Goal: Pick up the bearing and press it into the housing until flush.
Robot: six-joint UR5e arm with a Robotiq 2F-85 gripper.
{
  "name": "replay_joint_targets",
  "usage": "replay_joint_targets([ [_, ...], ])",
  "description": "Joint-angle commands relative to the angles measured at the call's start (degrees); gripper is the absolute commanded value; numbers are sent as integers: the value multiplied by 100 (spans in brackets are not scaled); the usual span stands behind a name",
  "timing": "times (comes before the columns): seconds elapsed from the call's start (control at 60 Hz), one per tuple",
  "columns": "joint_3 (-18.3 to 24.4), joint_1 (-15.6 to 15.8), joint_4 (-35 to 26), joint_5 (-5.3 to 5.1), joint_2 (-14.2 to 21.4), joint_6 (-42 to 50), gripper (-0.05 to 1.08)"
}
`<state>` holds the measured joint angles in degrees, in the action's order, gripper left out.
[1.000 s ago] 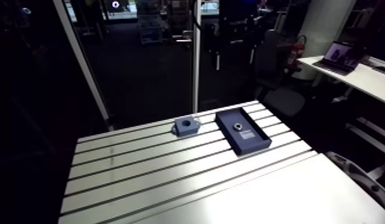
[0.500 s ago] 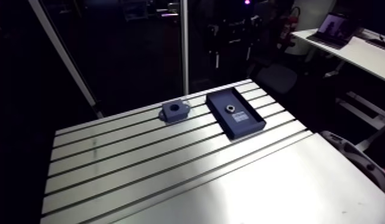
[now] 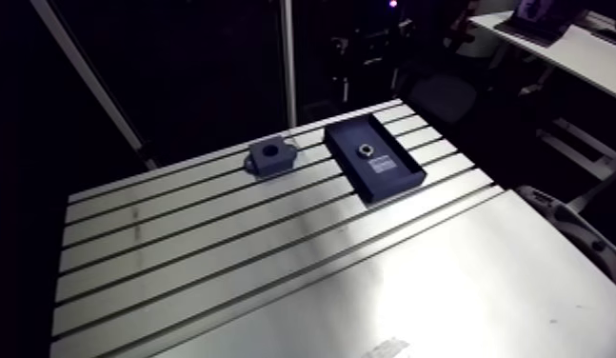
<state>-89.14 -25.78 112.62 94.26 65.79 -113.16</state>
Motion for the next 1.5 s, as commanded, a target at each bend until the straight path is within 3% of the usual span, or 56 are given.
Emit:
replay_joint_targets([
  [0.017, -123, -90, 217, 1, -98, 0, 1],
  [0.283, -341, -241, 447, -32, -173, -9, 1],
  [0.483, -474, -357, 493, -242, -299, -9, 1],
  [1.05, -479, -334, 510, -246, -491, 17, 1],
  [1.2, -478, -324, 831, -237, -631, 36, 11],
  [1.5, -486, -298, 853, -237, -702, 95, 27],
])
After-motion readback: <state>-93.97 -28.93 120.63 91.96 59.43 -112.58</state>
